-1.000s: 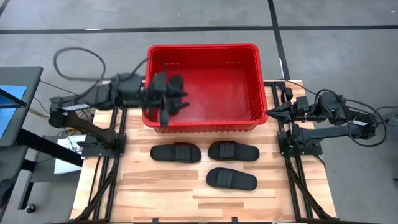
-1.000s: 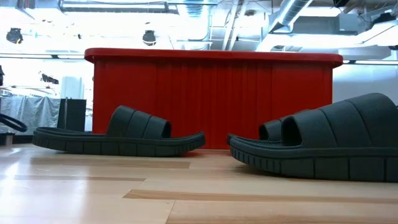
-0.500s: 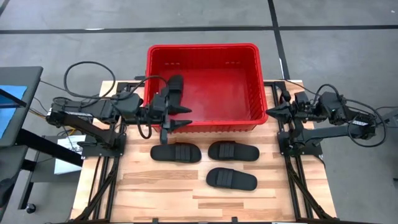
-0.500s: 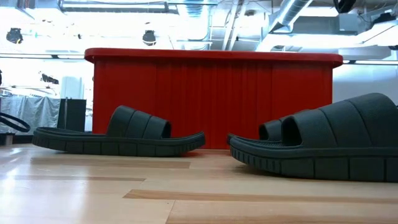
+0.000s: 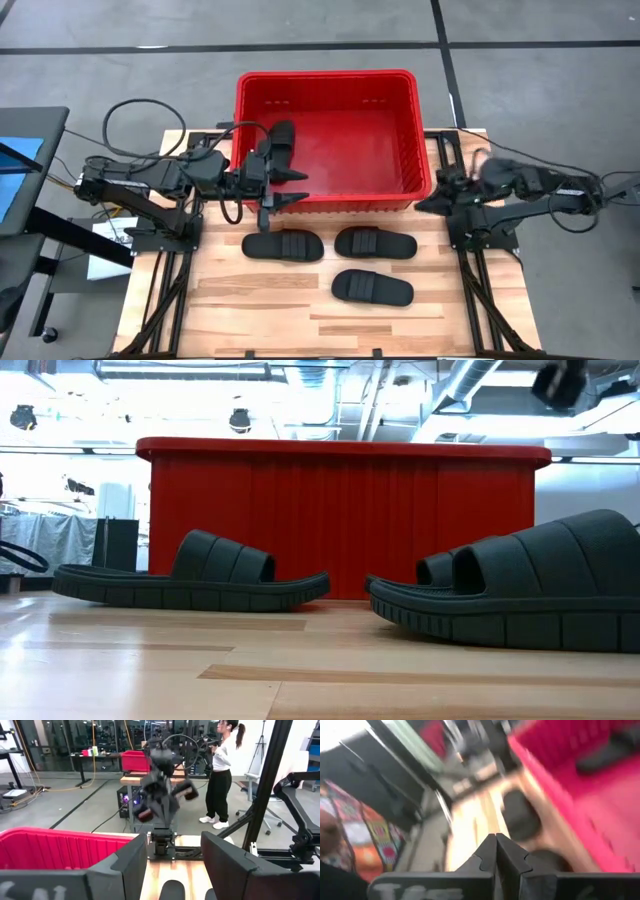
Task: Pick and place slides into bin
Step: Put the black slide into the red bin
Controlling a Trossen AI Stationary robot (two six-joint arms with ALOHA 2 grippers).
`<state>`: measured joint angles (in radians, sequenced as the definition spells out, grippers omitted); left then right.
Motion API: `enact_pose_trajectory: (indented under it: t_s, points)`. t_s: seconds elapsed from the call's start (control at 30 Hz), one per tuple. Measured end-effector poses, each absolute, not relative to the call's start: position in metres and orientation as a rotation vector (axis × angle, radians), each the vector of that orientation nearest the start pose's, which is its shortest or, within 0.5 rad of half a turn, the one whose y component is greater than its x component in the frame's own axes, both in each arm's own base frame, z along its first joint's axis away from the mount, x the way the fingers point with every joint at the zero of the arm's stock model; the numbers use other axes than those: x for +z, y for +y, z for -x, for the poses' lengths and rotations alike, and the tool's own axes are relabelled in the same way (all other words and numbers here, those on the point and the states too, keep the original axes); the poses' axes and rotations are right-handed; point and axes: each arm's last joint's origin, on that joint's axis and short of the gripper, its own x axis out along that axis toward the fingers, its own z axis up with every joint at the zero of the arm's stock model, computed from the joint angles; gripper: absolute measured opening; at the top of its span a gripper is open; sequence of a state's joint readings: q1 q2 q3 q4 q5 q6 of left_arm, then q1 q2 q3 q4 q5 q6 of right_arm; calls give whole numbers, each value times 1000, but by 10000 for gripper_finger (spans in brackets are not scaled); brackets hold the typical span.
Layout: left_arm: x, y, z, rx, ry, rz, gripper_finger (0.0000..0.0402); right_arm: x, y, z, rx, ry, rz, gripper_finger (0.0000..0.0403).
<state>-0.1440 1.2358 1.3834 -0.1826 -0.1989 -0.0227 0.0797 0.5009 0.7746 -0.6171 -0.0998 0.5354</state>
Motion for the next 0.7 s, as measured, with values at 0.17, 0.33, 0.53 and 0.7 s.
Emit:
enact_pose_trajectory:
  t_s: [0.17, 0.33, 0.53, 0.7]
  points:
    - [448, -32, -261, 65, 0, 23, 176, 307, 21, -103, 109, 581, -538, 0]
    - [453, -31, -256, 80, -23, 44, 176, 300, 37, -116, 158, 686, -593, 2]
    - [462, -30, -238, 24, -46, 54, 176, 283, 66, -138, 138, 859, -634, 30]
    - [469, -28, -221, -5, -59, 56, 176, 257, 98, -163, 101, 1025, -647, 68]
